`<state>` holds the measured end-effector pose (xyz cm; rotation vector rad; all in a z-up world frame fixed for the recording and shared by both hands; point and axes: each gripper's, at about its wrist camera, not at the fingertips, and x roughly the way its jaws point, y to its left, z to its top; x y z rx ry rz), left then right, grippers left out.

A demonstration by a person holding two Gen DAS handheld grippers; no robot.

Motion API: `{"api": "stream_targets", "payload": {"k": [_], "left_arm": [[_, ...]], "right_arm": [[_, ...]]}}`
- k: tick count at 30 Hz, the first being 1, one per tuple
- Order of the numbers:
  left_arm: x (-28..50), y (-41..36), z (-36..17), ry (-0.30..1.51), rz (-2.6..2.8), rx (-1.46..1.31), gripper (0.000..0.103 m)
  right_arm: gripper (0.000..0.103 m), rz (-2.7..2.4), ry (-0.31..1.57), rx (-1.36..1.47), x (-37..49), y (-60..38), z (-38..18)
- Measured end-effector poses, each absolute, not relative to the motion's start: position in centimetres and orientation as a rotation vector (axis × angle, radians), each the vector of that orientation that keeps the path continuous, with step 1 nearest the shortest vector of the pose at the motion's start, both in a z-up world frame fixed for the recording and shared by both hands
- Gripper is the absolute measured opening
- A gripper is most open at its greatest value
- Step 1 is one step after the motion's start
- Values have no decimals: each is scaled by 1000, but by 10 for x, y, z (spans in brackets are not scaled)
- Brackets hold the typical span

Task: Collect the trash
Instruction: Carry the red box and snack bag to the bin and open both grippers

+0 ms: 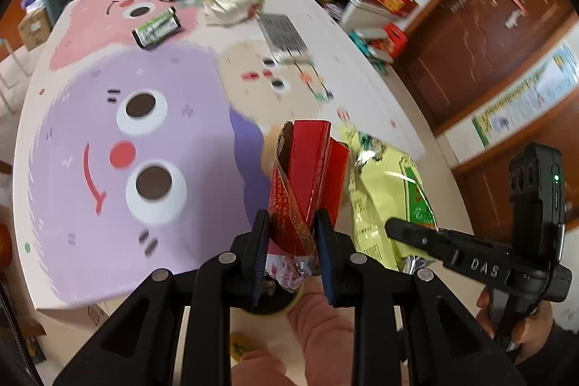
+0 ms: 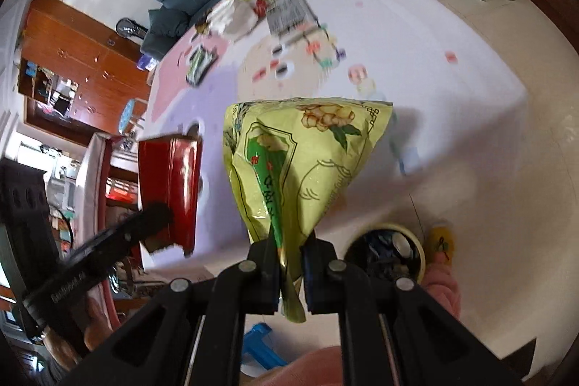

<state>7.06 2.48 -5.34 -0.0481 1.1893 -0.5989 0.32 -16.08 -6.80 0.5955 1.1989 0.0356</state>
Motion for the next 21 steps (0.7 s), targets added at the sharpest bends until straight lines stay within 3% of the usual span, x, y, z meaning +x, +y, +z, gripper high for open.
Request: {"api": "stream_targets", "payload": {"k": [12,21], "left_arm": [[-17,14,-109,1277,-588,80,23],[-41,-12,-246,1472,-492,82,24]], "right_arm": [[9,48,1466,555,-73,-144,-129],[9,36,1735,580,-63,-167,-289]]}}
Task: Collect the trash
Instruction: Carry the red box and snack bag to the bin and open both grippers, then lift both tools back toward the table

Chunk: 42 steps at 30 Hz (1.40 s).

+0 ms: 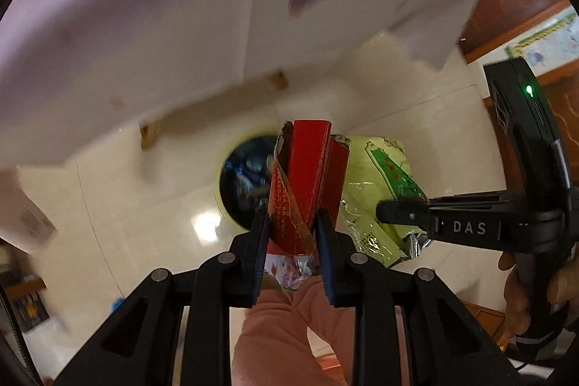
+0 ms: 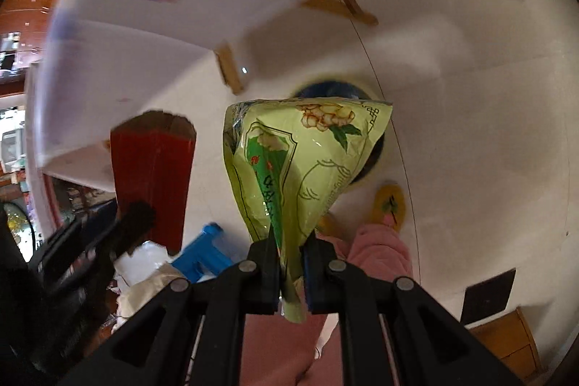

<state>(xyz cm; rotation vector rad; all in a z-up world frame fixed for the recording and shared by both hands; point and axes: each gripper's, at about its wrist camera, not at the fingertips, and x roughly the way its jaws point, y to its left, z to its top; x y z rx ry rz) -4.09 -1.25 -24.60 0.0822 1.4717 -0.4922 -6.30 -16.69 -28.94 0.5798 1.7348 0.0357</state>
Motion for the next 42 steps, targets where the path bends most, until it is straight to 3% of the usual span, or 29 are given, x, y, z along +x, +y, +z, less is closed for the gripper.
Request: {"api": "stream_targets", "payload": {"k": [7,11,12,13,15,18,24,33,42], "left_arm": [[-31,-34,-359,1583,-401,73,27],[-22,-39,-398,1599,-349,77,35],[-21,-39,-405,1603,-337,73,38],[-18,-38,-415,1613,-332,58,41],[-12,-39,-424,1628,-312,49,62],[-12,-40,-430,1630,-273,40,75],[-16,-21,-421,1602,-206,10,89],[-20,-14,-395,1534,-176,21,89],[-31,-11,-309,1485,-184,29,89]], "right_arm": [[13,53,1850,479,-51,-170,-402],[19,84,1851,452,-45,-169,-442],[23,92,1861,452,-42,-168,-455],[34,94,1875,456,-38,-170,-466],[50,82,1890,463,-35,-172,-480],[51,71,1883,475,-34,-175,-492],[51,100,1824,462,-40,-173,-477],[51,68,1679,464,-42,-176,-426],[51,80,1589,473,-48,-176,-335]]}}
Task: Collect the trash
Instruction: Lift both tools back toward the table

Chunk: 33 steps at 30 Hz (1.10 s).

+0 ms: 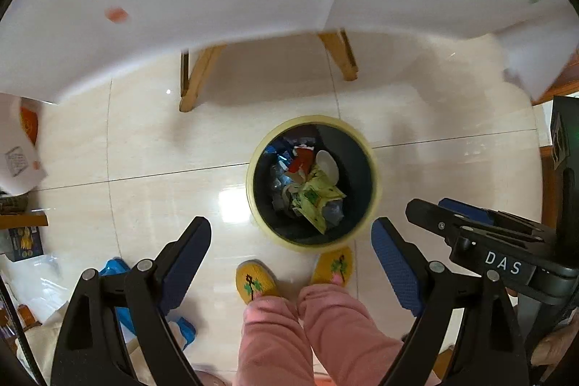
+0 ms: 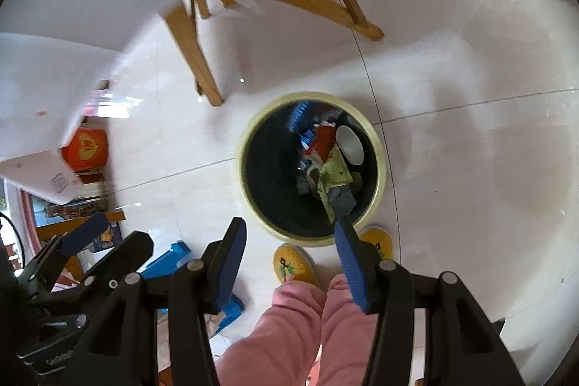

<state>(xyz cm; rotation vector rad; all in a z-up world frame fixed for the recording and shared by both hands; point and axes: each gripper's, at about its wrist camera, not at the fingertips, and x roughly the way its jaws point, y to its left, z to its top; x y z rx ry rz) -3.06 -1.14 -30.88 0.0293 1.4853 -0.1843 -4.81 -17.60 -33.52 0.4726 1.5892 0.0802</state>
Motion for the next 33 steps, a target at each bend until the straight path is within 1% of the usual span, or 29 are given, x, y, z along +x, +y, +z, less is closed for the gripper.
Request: {"api": "stream_targets", "payload": {"k": [6,10,13,20,27,33], "left_arm": [[-45,-6,-230,1431,-196,25,89],[-53,0,-177,1356,-162,34,89],[-55,6,-140,1303,-149,51,89],[-52,22,-58,1175,-111,-12,87],[-48,33,9,1021,-53,-44,87],[-38,37,39,945,-12,-62,87]], "right_arm": [[51,133,1528,454,-56,-172,-251],[51,177,1464,412,-58,-171,-194],[51,212,1404,358,-57,-170,-156],[51,283,1221,271,-46,-172,-69],[51,337,1069,174,-30,-167,-8],[51,347,1035,153,-6,-169,19]]}}
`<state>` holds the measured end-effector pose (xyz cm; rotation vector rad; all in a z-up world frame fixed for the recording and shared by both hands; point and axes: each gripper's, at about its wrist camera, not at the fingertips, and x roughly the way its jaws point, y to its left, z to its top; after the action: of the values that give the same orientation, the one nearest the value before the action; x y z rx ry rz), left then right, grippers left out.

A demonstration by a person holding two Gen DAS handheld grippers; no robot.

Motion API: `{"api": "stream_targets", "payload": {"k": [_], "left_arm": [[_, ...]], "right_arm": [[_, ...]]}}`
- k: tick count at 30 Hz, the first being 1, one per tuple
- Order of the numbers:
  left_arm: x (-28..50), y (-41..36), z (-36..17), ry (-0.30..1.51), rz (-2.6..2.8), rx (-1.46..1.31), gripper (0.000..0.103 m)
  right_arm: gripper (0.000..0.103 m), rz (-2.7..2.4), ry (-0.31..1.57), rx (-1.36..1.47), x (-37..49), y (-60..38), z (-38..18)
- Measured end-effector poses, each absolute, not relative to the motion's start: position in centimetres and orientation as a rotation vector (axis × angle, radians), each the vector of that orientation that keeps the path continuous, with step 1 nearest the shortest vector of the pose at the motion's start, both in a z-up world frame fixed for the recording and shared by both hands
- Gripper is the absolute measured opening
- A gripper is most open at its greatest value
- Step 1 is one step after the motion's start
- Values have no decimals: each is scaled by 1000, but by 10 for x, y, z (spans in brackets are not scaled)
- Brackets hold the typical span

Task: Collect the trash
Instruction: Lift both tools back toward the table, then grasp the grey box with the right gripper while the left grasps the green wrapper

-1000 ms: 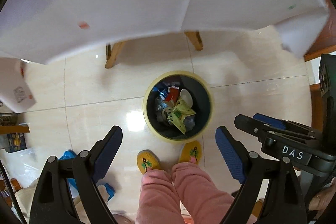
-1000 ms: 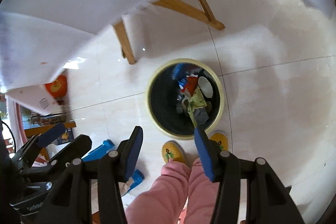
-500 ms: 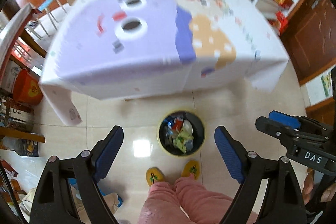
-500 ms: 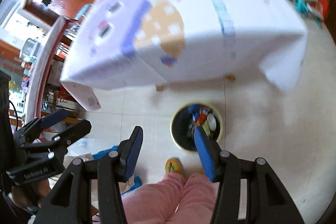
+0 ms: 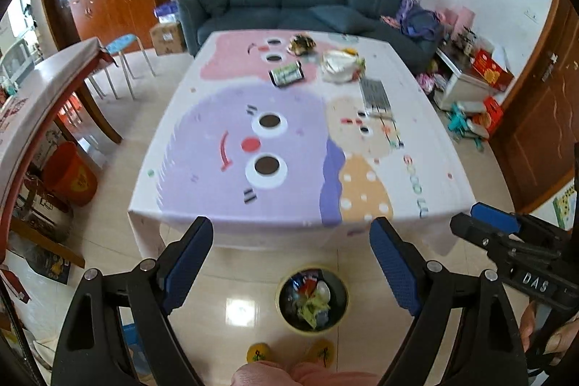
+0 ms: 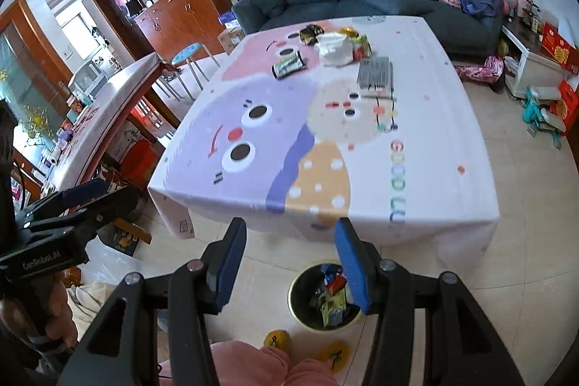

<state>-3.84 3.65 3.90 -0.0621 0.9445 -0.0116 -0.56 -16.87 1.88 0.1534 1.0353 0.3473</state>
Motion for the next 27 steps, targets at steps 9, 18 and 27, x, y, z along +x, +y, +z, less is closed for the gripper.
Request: {"api": "stream_targets", "payload": {"k": [9,18,27], "left_arm": [[-8,35,47,938,42,-41,87],[54,42,42,975,2,-42,87],[167,51,16,1060,-108,6,87]], "right_arm": [[51,305,1002,117,39,-181,36],[67,256,972,111,79,-192,38],[73,152,1040,114,154,-194,11]]}}
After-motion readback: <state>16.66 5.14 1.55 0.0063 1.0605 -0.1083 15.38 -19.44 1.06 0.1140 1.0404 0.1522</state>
